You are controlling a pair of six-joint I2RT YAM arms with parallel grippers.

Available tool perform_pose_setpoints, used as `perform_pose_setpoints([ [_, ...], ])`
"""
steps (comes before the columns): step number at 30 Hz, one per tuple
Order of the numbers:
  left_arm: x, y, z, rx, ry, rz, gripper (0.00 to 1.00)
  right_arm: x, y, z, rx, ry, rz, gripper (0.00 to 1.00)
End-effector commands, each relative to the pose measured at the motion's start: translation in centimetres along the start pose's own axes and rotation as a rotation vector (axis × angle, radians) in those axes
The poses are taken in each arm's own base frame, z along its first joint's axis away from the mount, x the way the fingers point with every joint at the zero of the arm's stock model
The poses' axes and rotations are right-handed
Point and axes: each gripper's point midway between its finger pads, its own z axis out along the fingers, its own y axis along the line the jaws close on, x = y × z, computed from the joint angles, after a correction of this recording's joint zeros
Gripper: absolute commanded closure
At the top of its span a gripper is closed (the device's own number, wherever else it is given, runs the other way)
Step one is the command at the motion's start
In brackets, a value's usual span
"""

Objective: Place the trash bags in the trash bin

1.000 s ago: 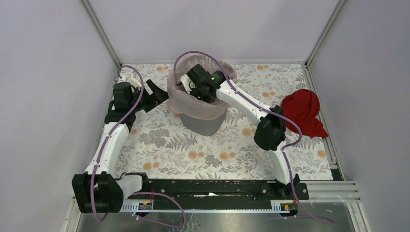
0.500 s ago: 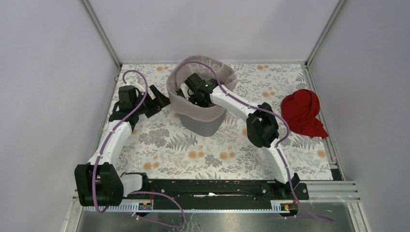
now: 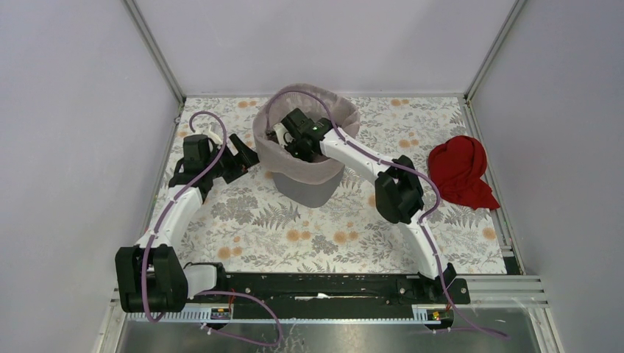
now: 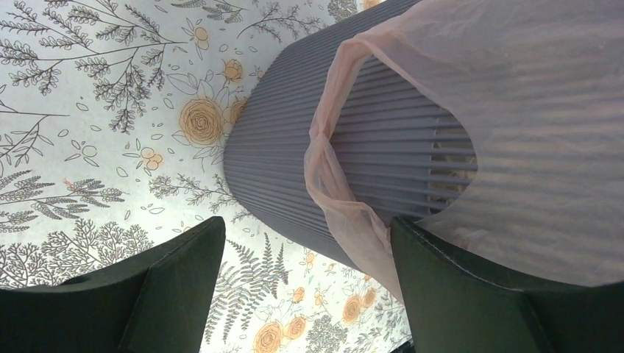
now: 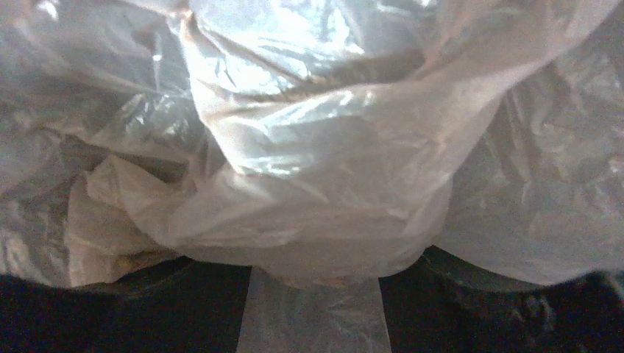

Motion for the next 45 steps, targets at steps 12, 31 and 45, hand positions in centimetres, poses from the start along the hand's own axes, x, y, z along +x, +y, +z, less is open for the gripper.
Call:
perform_pose_setpoints([
  [12, -0.7, -0.8, -0.3, 0.034, -0.046, 0.027, 0.15, -5.9, 1.1, -13.0, 0.202, -0.243, 0.063, 0.22],
  [31, -0.2, -1.8, -0.8, 0.054, -0.038, 0.05, 0.15, -4.5, -8.1, -9.7, 0.602, -0.248, 0.173, 0.01],
  [45, 0.1, -1.9, -0.3, 0.062, -0.017, 0.047, 0.15, -2.2, -9.2, 0.4, 0.459, -0.164, 0.193, 0.0],
])
